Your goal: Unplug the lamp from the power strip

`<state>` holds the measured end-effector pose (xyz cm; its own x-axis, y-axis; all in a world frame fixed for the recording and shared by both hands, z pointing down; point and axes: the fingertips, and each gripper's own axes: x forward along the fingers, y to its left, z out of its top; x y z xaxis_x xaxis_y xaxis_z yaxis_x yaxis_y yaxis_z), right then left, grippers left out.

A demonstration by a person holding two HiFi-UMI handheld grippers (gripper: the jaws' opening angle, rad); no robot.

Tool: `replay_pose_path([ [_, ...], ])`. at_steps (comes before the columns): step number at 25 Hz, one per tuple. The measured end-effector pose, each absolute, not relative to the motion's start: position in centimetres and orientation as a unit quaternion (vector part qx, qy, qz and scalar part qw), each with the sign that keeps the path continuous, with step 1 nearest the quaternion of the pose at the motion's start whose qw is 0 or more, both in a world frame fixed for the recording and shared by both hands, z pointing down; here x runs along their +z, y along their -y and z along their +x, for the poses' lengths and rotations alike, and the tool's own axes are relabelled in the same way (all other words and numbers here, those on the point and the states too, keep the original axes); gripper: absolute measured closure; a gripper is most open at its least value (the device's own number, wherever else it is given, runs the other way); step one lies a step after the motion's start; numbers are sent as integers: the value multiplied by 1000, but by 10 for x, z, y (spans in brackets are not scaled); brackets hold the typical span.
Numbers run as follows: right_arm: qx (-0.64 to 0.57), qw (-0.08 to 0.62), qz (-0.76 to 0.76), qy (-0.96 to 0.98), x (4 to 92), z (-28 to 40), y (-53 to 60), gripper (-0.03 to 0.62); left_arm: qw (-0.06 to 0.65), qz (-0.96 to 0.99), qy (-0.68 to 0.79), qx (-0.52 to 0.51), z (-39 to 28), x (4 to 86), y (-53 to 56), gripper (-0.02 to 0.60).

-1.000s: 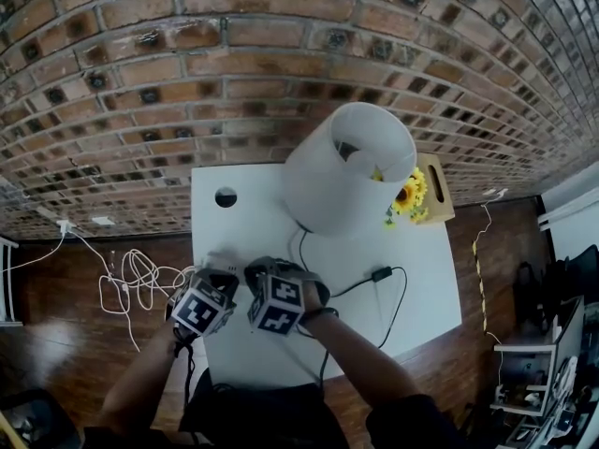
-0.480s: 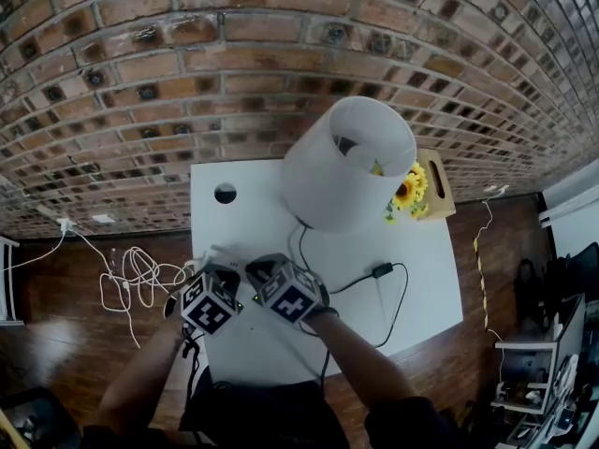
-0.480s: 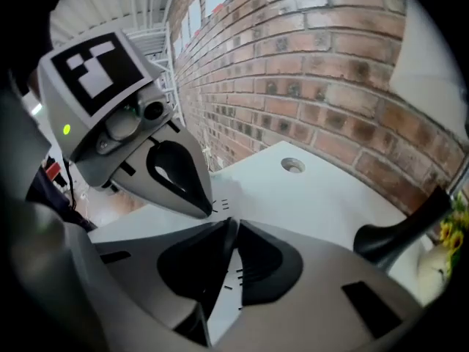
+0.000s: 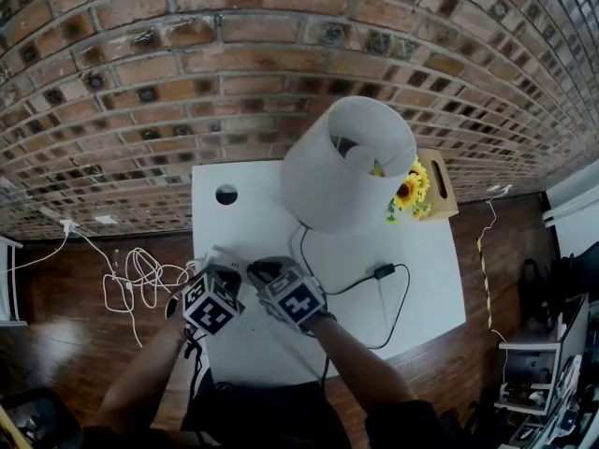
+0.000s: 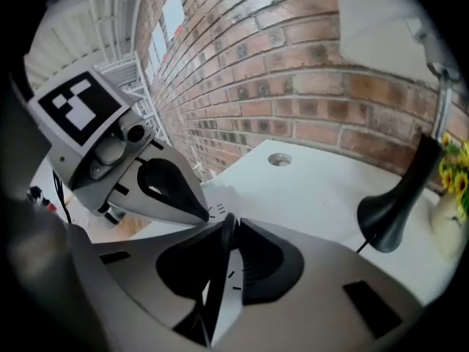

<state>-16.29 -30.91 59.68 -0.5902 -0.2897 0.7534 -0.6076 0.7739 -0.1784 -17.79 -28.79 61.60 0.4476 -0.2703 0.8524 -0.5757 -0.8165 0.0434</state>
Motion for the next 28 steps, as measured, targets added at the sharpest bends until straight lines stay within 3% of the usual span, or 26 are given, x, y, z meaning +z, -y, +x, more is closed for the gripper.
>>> replay_pose_path([
  [2, 175, 376, 253, 874, 590, -166, 309, 531, 165, 834, 255, 461, -178, 616, 288, 557],
  [5, 178, 305, 245, 903, 555, -182, 318, 534, 169, 834, 256, 459, -179, 616, 291, 558],
  [8, 106, 346, 220, 906, 540, -201, 320, 531, 177, 833, 259, 456, -180, 616, 291, 558],
  [13, 119, 358, 225, 898, 549, -193, 313, 531, 174, 833, 267, 451, -177, 615, 291, 558],
  [28, 135, 320, 233, 908, 525, -194, 310, 531, 166, 836, 269, 448, -178, 616, 292, 557],
])
